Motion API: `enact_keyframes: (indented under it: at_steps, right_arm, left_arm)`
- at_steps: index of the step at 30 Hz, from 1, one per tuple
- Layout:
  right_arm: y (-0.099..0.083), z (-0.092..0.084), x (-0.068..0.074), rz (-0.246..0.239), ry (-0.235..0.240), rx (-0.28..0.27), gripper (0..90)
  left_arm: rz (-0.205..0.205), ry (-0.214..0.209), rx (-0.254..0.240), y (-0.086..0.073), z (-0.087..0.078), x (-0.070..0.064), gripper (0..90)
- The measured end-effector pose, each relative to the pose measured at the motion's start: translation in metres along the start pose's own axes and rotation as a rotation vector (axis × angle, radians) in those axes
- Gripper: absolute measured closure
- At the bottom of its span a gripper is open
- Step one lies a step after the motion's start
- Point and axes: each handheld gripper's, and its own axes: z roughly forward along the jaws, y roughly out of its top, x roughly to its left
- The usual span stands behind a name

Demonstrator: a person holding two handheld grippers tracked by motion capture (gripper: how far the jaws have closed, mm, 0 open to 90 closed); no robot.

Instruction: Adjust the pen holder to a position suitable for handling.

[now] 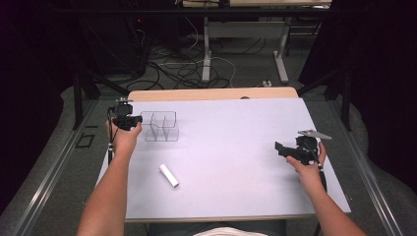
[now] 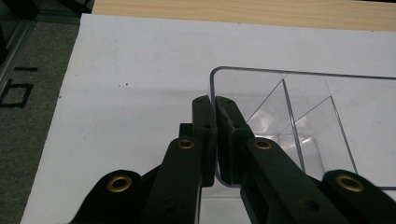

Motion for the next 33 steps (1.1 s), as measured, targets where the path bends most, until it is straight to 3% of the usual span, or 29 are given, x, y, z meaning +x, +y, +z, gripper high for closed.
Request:
enact_keyframes:
  at_steps: [9, 14, 33]
  right_arm:
    - [0.0, 0.0, 0.0, 0.002, 0.003, 0.004, 7.7]
    - [0.0, 0.0, 0.001, 0.011, 0.004, 0.008, 7.7]
    - [0.0, 0.001, 0.001, 0.011, 0.004, 0.007, 7.7]
  left_arm:
    - [-0.021, 0.002, 0.017, -0.001, -0.003, -0.004, 88.0]
    - [-0.011, -0.011, 0.031, -0.002, -0.004, -0.009, 88.0]
    - [-0.038, -0.067, 0.054, -0.01, -0.008, -0.043, 87.0]
